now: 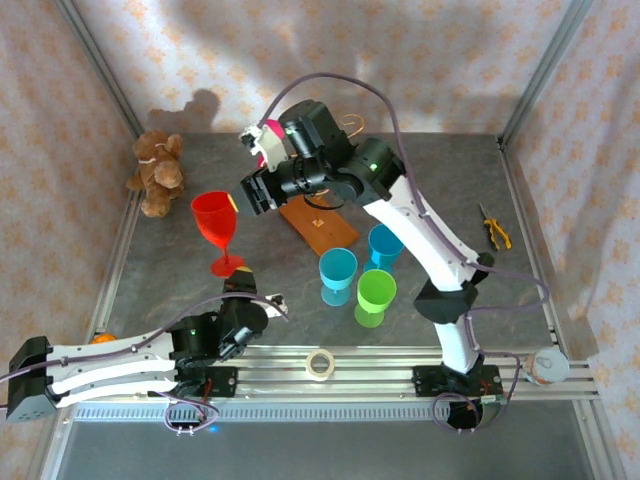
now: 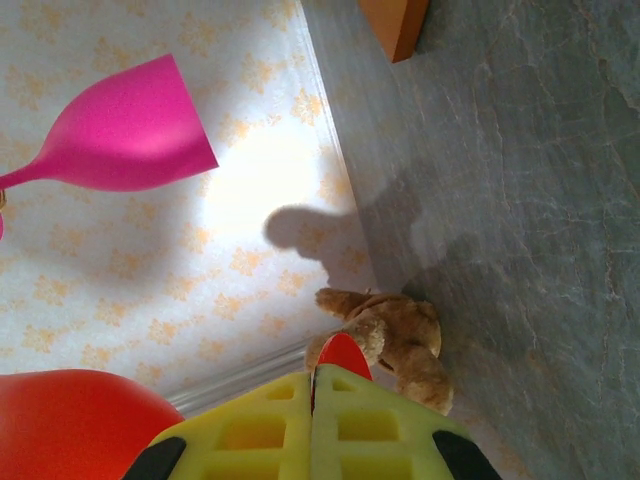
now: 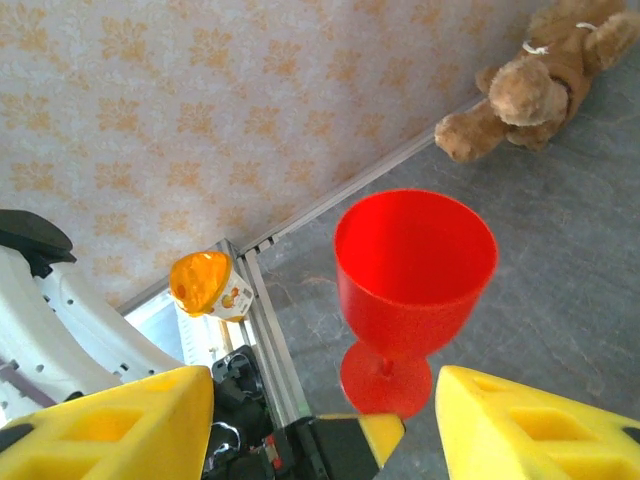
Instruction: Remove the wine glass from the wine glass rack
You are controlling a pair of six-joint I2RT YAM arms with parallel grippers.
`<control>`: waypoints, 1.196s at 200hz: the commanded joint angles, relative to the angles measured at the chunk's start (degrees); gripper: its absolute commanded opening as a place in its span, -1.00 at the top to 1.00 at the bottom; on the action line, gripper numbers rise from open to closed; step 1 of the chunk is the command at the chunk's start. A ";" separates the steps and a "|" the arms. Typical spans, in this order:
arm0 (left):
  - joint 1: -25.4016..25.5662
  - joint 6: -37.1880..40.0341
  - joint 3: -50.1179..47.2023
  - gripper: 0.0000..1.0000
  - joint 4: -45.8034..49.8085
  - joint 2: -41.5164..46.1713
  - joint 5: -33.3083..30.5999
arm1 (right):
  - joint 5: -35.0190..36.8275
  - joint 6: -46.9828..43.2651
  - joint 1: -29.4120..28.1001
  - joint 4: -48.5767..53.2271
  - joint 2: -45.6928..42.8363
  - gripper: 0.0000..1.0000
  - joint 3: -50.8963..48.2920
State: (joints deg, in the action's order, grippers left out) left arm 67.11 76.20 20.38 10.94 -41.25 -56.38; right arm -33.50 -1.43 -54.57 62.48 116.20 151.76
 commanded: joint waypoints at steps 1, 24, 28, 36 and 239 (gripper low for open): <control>0.76 1.91 -0.61 1.00 -1.77 -0.78 -2.38 | -0.84 -5.94 -1.15 1.84 1.88 -0.29 3.13; 1.18 2.45 -0.58 1.00 -2.23 -1.35 -2.68 | -0.40 -10.13 -1.92 1.05 3.18 -0.35 3.28; 1.18 2.54 -0.60 1.00 -2.30 -1.37 -2.68 | 0.01 -10.65 -2.06 0.98 3.41 -0.36 3.28; 1.30 2.76 -0.61 1.00 -2.48 -1.52 -2.89 | 0.65 -11.97 -2.43 0.96 3.88 -0.39 3.36; 2.56 5.98 -0.54 1.00 -6.54 -3.96 -4.27 | 8.98 -23.21 -7.06 -1.13 10.91 -0.63 5.47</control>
State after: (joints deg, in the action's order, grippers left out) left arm 69.04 81.14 20.03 5.50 -45.25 -58.81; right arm -23.55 -23.59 -61.71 60.84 126.82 154.85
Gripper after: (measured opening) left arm 0.045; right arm 0.839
